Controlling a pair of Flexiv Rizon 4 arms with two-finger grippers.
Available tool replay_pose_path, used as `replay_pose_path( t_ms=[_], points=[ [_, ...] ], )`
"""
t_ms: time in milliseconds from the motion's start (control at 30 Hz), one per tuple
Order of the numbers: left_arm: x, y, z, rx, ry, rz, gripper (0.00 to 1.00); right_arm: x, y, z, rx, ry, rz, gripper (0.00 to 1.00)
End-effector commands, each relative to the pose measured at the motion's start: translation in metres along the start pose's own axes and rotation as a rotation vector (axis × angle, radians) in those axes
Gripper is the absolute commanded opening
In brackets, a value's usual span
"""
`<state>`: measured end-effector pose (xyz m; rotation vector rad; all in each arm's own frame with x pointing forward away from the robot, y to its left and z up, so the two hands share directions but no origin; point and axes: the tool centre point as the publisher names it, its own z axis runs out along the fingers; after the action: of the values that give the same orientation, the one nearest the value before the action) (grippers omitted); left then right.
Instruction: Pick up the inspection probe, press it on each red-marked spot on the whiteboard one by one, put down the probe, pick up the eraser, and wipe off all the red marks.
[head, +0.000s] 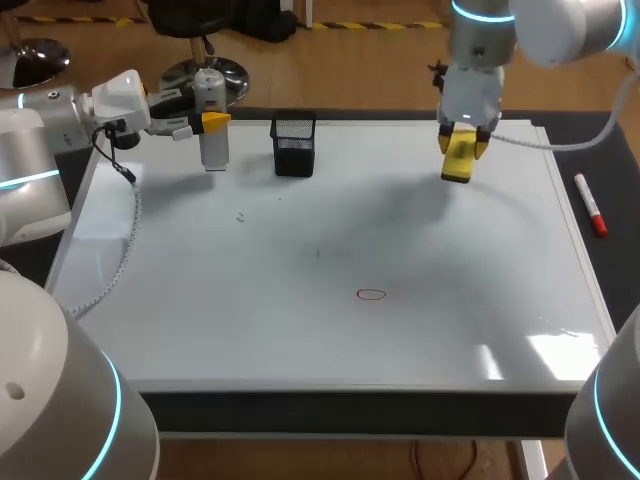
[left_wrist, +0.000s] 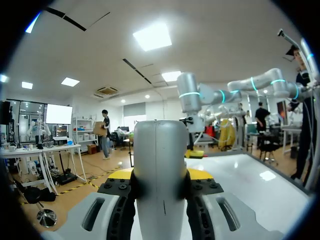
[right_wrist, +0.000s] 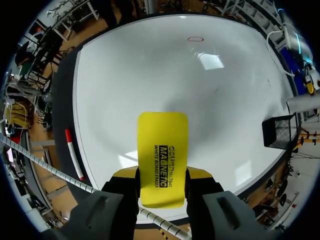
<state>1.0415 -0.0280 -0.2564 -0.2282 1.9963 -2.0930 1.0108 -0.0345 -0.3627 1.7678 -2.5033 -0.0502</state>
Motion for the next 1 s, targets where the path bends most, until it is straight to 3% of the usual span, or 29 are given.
replay_pose_path(
  t_ms=[33,467,1000],
  points=[
    [0.001,-0.001,0.001,0.0,-0.003,0.002,0.0,0.01,-0.007,0.001,-0.01,-0.008,0.013,0.0],
    [0.001,-0.001,0.001,0.0,-0.003,0.002,0.0,0.029,-0.018,-0.003,0.01,0.008,0.026,0.0],
    [0.001,-0.001,0.001,0.0,-0.003,0.002,0.0,0.03,-0.021,-0.005,0.02,-0.029,-0.024,0.0]
  ],
)
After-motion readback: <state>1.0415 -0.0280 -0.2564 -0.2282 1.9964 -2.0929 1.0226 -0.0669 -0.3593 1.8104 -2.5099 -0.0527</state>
